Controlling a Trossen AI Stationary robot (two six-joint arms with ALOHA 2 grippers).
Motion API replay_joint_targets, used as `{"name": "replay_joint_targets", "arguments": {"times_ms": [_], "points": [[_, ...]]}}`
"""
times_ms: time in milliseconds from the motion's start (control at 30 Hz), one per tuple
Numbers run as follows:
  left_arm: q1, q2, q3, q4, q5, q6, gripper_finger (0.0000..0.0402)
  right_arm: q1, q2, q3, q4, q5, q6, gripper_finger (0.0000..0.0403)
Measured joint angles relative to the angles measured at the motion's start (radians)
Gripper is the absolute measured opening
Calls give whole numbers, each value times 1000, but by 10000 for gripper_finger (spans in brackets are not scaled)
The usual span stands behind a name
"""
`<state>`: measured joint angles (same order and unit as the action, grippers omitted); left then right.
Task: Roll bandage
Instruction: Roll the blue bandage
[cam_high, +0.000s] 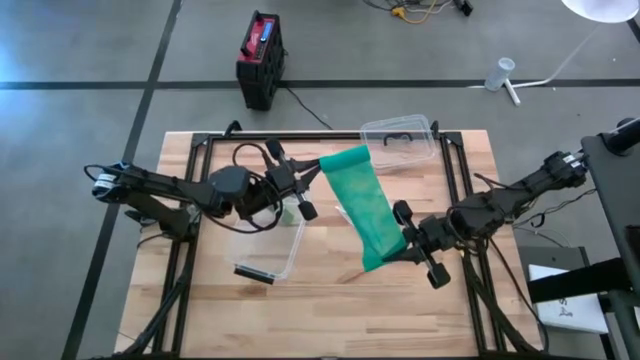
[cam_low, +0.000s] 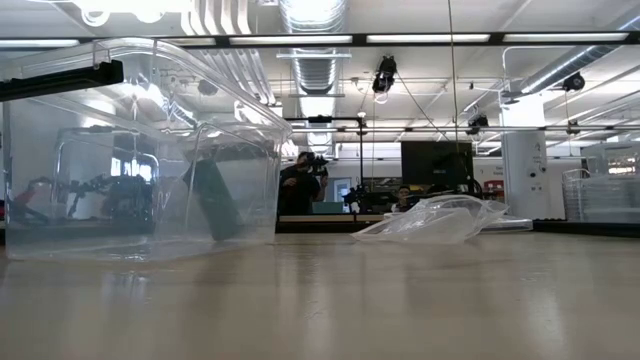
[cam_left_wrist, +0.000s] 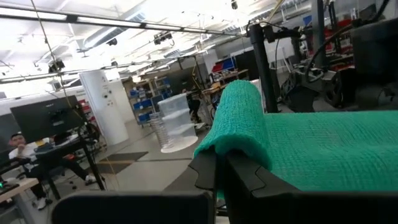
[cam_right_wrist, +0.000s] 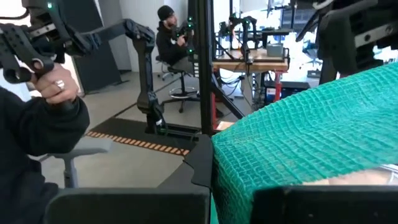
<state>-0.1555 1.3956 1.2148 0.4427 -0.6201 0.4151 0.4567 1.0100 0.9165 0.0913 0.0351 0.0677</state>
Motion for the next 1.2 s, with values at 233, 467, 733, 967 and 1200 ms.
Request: {"name": "replay_joint_targets", "arguments": {"times_ms": [233, 467, 733, 967, 1200], "points": [[5, 0, 0, 15, 0, -18, 0, 3, 14, -2, -16, 0, 11, 0], [6, -1, 0, 20, 108, -121, 0, 3, 50, -3, -133, 76, -6, 0], [-39, -1, 0, -17, 307, -341, 0, -14, 53, -5, -263, 321, -89, 0], [-142, 16, 0, -43, 377, -430, 0, -94, 29, -5, -309, 437, -181, 0], [-241, 48, 0, -2, 382, -451, 0, -181, 5, -5, -307, 437, -235, 0]]}}
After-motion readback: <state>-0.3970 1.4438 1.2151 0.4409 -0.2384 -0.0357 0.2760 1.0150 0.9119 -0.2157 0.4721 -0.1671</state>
